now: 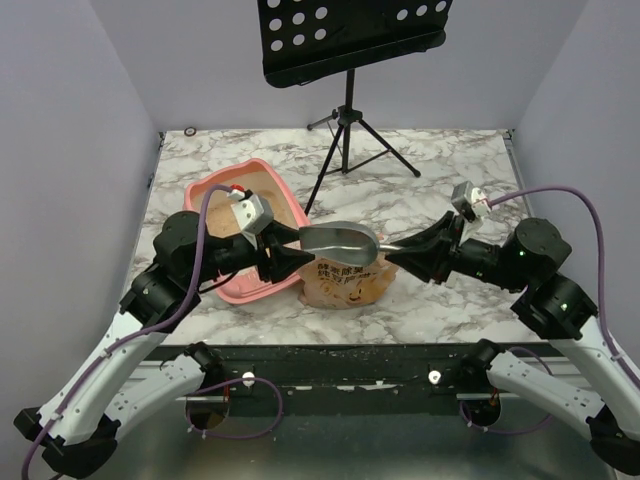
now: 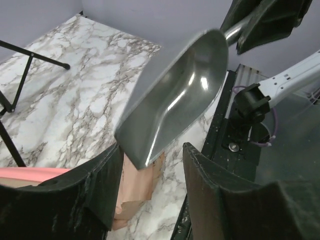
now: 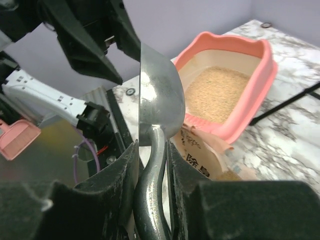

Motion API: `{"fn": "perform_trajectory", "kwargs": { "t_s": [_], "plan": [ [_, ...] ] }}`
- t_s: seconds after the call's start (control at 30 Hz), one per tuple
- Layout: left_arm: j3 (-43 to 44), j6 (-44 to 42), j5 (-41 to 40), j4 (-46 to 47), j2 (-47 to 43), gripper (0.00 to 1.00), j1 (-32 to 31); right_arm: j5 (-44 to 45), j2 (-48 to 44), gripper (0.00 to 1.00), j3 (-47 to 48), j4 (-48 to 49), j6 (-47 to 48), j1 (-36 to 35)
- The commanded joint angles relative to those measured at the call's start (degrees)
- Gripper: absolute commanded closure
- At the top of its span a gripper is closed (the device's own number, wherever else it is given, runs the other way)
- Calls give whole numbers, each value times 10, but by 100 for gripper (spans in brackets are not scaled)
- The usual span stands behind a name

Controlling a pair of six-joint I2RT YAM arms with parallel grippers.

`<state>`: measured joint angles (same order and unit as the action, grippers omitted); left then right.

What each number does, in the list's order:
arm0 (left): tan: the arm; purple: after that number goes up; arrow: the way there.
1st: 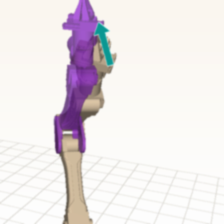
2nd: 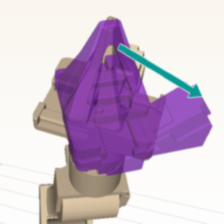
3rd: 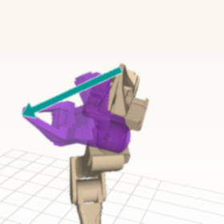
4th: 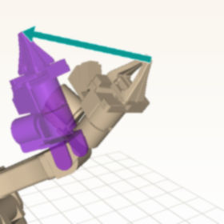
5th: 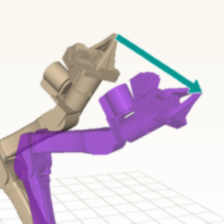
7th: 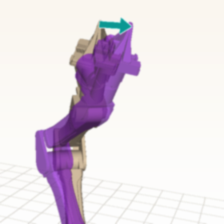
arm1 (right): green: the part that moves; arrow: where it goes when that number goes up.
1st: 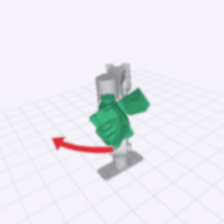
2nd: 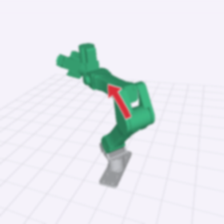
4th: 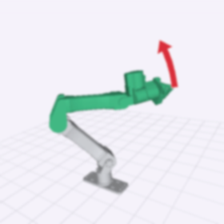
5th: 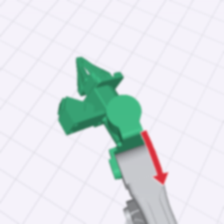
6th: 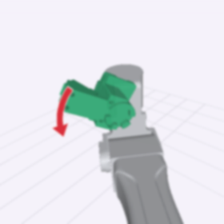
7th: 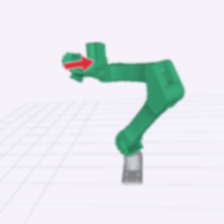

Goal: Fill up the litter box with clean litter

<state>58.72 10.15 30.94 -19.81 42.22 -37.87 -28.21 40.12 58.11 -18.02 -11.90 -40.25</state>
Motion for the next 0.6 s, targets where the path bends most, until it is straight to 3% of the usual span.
{"fn": "perform_trajectory", "kwargs": {
  "t_s": [0.0,0.37,0.57],
  "plan": [
    [20,-76,-14,-13,26,40,0,128,-14,99,71,-69,14,-2],
    [73,-241,-90,-102,152,34,-54,280,10,99,128,-186,31,-2],
    [80,-268,-81,-120,194,34,-81,344,9,99,146,-235,40,-2]
  ]
}}
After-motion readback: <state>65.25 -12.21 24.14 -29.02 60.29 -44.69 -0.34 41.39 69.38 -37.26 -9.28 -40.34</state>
